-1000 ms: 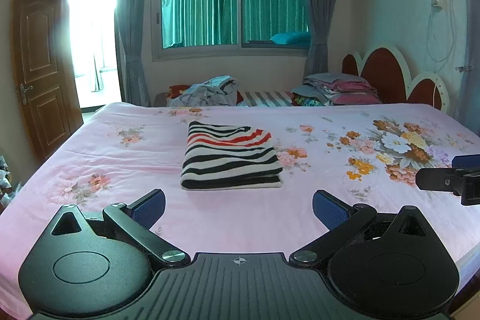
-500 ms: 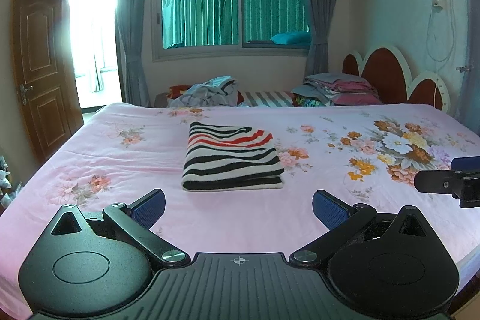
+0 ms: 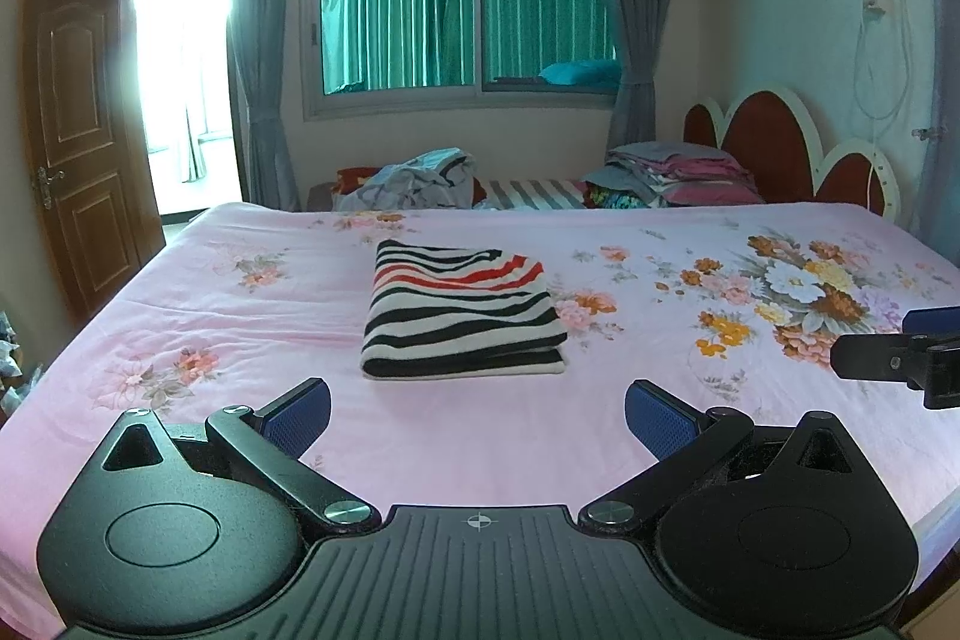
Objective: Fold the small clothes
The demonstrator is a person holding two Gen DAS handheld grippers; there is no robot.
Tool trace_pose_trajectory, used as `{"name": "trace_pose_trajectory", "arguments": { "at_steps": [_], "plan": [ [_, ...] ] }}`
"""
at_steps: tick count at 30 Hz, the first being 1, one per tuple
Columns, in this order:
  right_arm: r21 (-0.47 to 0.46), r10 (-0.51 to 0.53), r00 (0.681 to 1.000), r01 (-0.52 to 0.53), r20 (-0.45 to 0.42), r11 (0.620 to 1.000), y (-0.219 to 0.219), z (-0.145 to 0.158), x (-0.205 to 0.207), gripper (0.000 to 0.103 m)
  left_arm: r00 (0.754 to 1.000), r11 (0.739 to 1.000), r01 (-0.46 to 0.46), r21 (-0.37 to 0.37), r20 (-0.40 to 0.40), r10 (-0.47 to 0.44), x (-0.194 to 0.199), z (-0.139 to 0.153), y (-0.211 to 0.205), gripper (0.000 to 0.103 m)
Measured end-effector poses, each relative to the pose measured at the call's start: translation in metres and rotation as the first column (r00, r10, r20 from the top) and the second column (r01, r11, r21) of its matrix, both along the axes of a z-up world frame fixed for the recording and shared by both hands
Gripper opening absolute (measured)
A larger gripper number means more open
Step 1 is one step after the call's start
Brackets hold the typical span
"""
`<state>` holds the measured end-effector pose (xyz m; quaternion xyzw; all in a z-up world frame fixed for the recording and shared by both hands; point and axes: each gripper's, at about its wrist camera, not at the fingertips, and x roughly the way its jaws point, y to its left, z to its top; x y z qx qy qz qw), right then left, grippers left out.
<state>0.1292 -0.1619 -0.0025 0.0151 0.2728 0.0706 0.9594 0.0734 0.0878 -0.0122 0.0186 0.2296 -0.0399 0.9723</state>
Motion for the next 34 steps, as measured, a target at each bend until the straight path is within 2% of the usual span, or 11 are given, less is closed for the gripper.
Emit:
{"name": "trace_pose_trajectory", "arguments": {
  "at_steps": [21, 26, 34],
  "plan": [
    [0.002, 0.006, 1.0, -0.006, 0.003, 1.0, 0.0038, 0.0012, 0.0035, 0.103, 1.0, 1.0, -0.006, -0.006, 0.013, 0.006, 0.0002, -0.0003, 0.0064, 0.103],
    [0.0, 0.008, 1.0, -0.008, 0.004, 1.0, 0.0043, 0.0014, 0.0034, 0.103, 1.0, 1.0, -0.016, 0.017, 0.025, 0.015, 0.0013, -0.0007, 0.0059, 0.103],
    [0.001, 0.007, 1.0, -0.007, 0.003, 1.0, 0.0052, 0.001, 0.0036, 0.103, 0.999, 1.0, 0.02, -0.001, 0.026, -0.02, 0.0029, 0.0005, 0.0054, 0.103]
  ]
}}
